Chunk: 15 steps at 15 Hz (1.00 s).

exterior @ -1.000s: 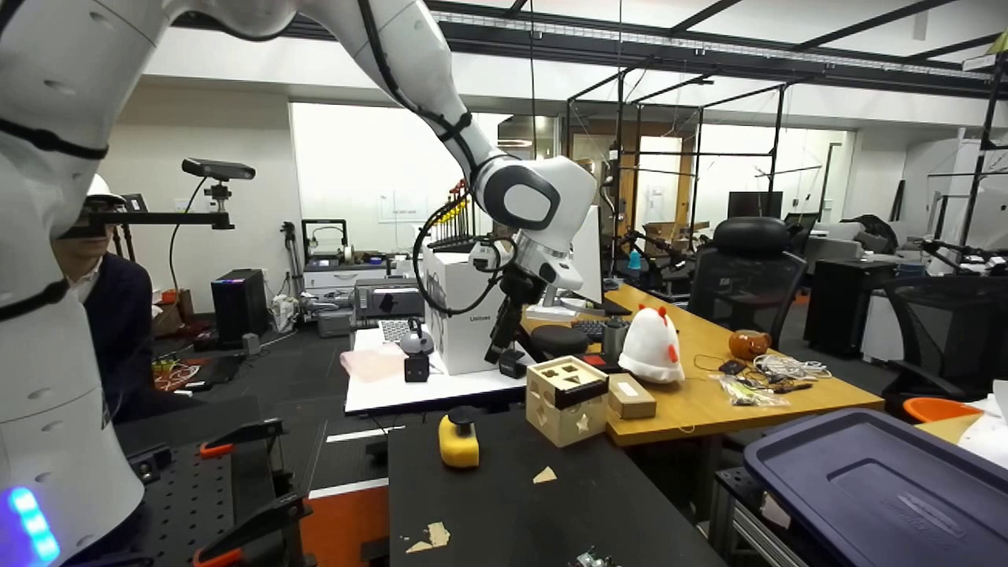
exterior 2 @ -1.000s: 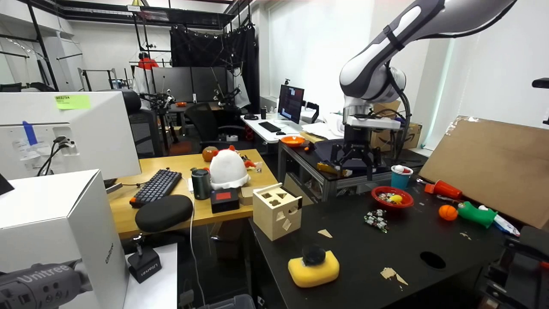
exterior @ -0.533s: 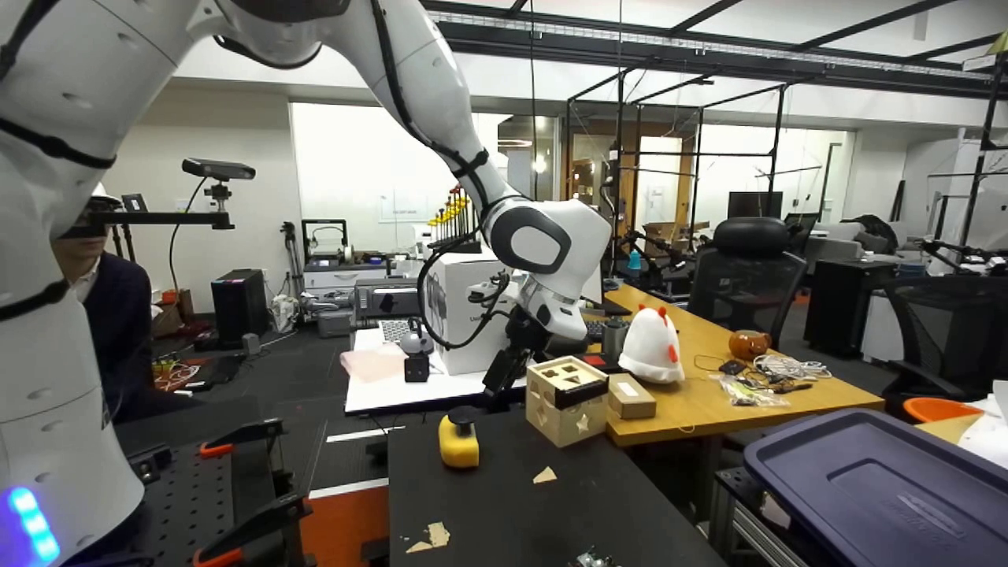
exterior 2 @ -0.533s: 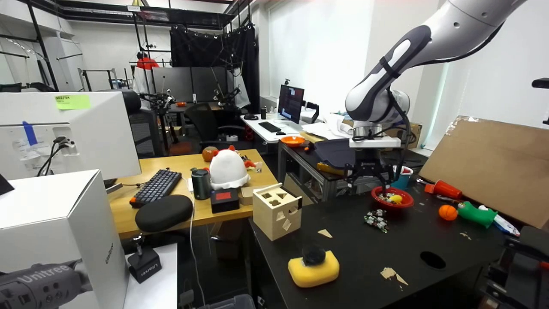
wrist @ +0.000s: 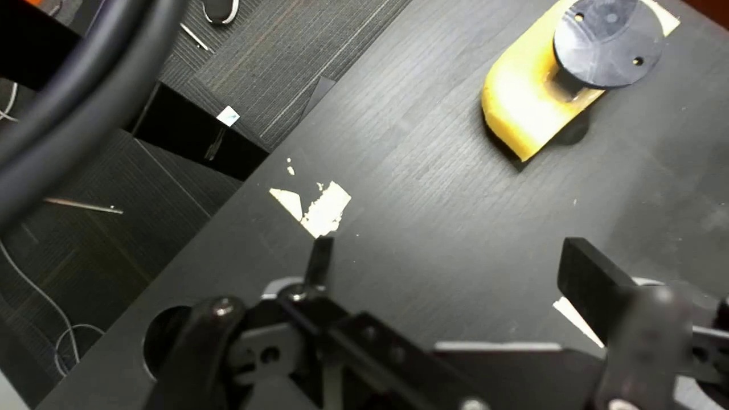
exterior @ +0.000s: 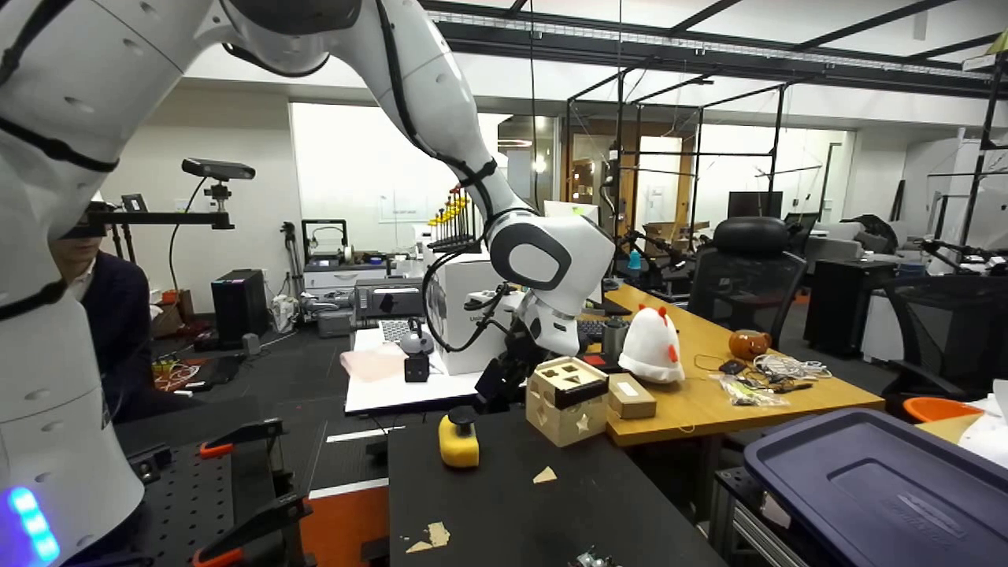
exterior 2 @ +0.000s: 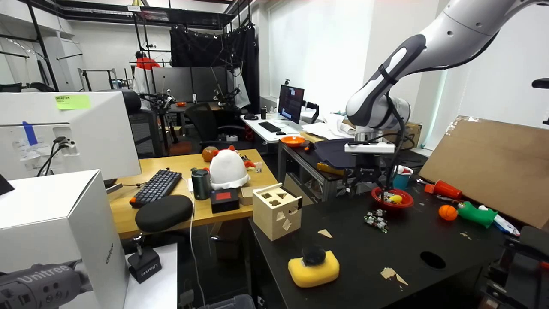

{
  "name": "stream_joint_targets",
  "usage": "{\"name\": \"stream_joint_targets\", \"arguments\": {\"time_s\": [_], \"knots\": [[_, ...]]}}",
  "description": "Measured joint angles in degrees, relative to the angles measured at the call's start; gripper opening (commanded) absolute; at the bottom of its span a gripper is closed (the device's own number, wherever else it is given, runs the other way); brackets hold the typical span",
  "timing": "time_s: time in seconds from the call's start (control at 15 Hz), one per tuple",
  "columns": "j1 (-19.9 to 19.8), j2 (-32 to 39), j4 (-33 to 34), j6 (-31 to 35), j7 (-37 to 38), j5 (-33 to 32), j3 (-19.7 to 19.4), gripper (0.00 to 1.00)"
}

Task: Pick up the sweets from the table and put them in the bowl

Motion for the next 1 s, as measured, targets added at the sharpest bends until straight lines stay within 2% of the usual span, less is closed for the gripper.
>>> {"name": "stream_joint_targets", "arguments": {"time_s": [0.4,1.0], "knots": [[-0.07,1.38,1.56,0.09,1.65,0.02,-0.36,1.0],[-1.83,14.45,10.6,4.1,10.87,0.44,-2.93,1.0]]}}
